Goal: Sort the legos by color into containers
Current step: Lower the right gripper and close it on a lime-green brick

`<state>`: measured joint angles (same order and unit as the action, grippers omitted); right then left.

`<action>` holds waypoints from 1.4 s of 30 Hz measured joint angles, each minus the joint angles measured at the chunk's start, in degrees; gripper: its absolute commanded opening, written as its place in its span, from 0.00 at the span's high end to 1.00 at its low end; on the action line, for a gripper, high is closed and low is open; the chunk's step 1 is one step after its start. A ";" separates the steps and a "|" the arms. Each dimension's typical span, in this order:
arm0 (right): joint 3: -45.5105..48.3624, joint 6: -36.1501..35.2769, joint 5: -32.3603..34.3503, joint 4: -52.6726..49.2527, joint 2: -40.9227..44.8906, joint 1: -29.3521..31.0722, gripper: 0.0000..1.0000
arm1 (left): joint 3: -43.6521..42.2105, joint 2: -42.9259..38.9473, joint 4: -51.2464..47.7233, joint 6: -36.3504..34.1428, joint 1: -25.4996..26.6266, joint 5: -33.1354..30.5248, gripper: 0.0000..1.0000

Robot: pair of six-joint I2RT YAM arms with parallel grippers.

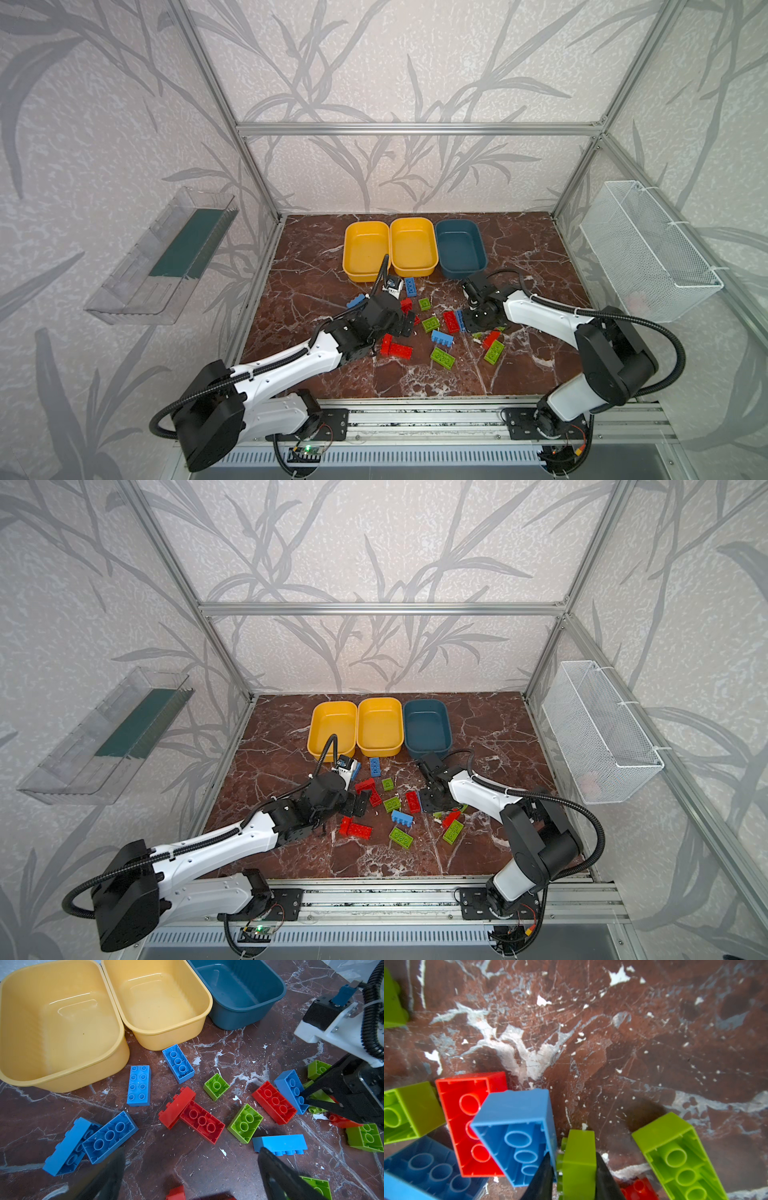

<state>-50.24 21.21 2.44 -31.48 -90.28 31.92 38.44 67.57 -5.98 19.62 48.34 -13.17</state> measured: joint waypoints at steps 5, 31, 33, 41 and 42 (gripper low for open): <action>0.22 0.24 -0.02 0.15 0.24 0.00 0.72 | 0.00 -0.61 -0.07 0.13 0.00 -0.02 0.01; 2.89 3.04 -1.25 -0.02 3.17 0.00 0.76 | 0.00 -1.86 -2.21 1.36 0.00 -0.70 0.01; 3.08 3.02 -1.29 -1.16 3.80 0.00 0.74 | 0.00 -1.86 -2.23 1.31 0.00 -0.70 0.01; 3.19 3.04 -2.19 -5.29 5.46 -0.44 0.54 | 0.00 -1.86 -2.38 1.03 0.00 -0.68 0.01; 3.19 3.13 -2.38 -5.57 5.46 -0.44 0.54 | 0.00 -1.86 -2.43 1.01 0.00 -0.68 0.01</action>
<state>-47.05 24.34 0.05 -37.06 -84.82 31.48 38.44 65.71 -8.40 20.62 48.34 -13.85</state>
